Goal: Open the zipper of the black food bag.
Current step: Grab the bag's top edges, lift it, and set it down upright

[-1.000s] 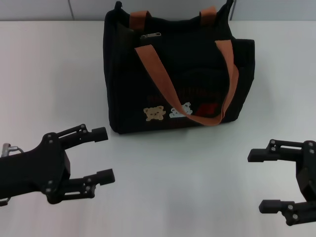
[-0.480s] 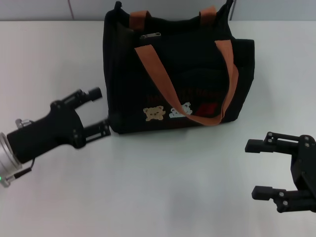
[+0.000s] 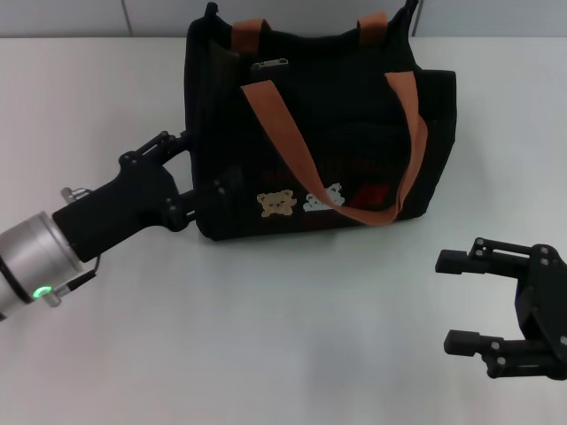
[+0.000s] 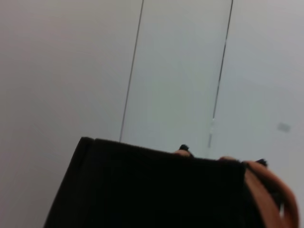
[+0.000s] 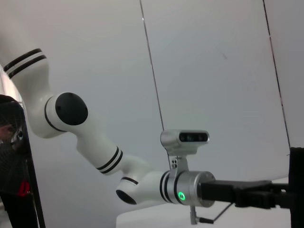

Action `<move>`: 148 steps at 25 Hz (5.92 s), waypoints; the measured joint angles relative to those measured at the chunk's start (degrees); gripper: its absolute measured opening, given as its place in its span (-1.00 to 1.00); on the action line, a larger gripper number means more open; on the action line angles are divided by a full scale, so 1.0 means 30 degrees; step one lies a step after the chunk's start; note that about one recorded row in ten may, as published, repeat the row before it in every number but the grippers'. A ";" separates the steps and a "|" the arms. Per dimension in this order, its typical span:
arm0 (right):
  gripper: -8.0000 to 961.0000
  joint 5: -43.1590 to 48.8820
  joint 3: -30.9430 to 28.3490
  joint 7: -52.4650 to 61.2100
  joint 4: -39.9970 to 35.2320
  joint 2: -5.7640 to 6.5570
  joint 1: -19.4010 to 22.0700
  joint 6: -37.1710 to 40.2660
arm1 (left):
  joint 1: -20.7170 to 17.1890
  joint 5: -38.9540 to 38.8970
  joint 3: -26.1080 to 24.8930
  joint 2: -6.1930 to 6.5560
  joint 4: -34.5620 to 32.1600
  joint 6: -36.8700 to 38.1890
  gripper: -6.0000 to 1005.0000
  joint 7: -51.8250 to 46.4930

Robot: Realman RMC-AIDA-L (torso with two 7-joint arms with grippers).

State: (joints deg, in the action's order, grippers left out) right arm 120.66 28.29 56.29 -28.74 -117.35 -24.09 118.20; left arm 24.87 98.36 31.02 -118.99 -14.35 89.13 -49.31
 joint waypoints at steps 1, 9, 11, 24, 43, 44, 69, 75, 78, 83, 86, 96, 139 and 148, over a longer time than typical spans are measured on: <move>0.62 0.0000 0.0003 -0.0002 0.0000 -0.0027 -0.0024 -0.0023 | 0.0486 -0.0060 -0.0549 -0.0005 0.1314 -0.0844 0.45 0.1468; 0.62 0.0000 0.0004 -0.0012 0.0000 -0.0085 -0.0094 -0.0238 | 0.0401 -0.0071 -0.1974 -0.0014 0.2358 -0.1259 0.34 0.3223; 0.62 0.0000 0.0004 -0.0014 -0.0001 -0.0123 -0.0109 -0.0341 | 0.0369 -0.0070 -0.1990 -0.0013 0.2359 -0.1240 0.25 0.3262; 0.62 -0.0197 -0.0033 -0.0017 0.0180 -0.0321 -0.0251 -0.0803 | 0.0450 -0.0031 -0.1876 -0.0016 0.2642 -0.1197 -0.61 0.3343; 0.62 -0.1333 -0.0505 0.0329 0.0408 -0.0312 -0.0063 -0.0339 | 0.0088 -0.0056 -0.2072 0.0042 0.2744 0.0015 -0.79 0.4106; 0.62 -0.1360 -0.0511 0.0319 0.0538 -0.0302 -0.0070 -0.0375 | 0.0081 -0.0057 -0.2109 0.0041 0.2743 0.0047 -0.79 0.4132; 0.62 -0.1552 -0.2193 0.0341 0.1541 -0.0289 -0.0347 -0.1405 | -0.1184 -0.0106 -0.3880 0.0486 -0.2140 0.2796 -0.80 0.3484; 0.62 -0.1552 -0.2212 0.0335 0.2246 -0.0305 -0.0870 -0.2189 | -0.0641 -0.0588 -0.4016 0.0881 -0.4702 0.4620 -0.80 0.2037; 0.62 -0.1552 -0.2221 0.0306 0.2616 -0.0310 -0.1122 -0.2640 | -0.0185 -0.0638 -0.3791 0.0633 -0.6259 0.5445 -0.80 0.1320; 0.62 -0.1551 -0.2222 0.0280 0.3165 -0.0339 -0.1486 -0.3330 | 0.0053 -0.0657 -0.1090 0.0229 -0.7817 0.5814 -0.80 0.1825; 0.62 -0.1648 -0.2224 0.0315 0.3191 -0.0378 -0.1504 -0.3423 | 0.0272 -0.0758 0.1986 0.0131 -0.7801 0.5767 -0.80 0.2887; 0.61 -0.2369 -0.2829 -0.0169 0.3059 -0.0287 -0.0848 -0.3478 | 0.2262 -0.0804 0.4242 -0.0024 -0.6089 0.5273 -0.80 0.3354; 0.60 -0.6272 -0.6468 -2.6746 1.2766 -0.0845 0.1347 -0.7867 | 0.4082 -0.1108 0.4925 -0.0061 0.0055 0.2659 -0.80 0.6139; 0.59 -0.6012 -0.6606 -2.6807 1.3103 -0.0845 0.1031 -0.7885 | 0.4140 -0.1109 0.5027 -0.0061 0.0320 0.2714 -0.80 0.6137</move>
State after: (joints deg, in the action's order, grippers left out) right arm 102.63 8.47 -24.13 10.57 -119.88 -21.00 94.54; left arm 37.29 95.04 46.10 -119.18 -13.39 97.27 -30.90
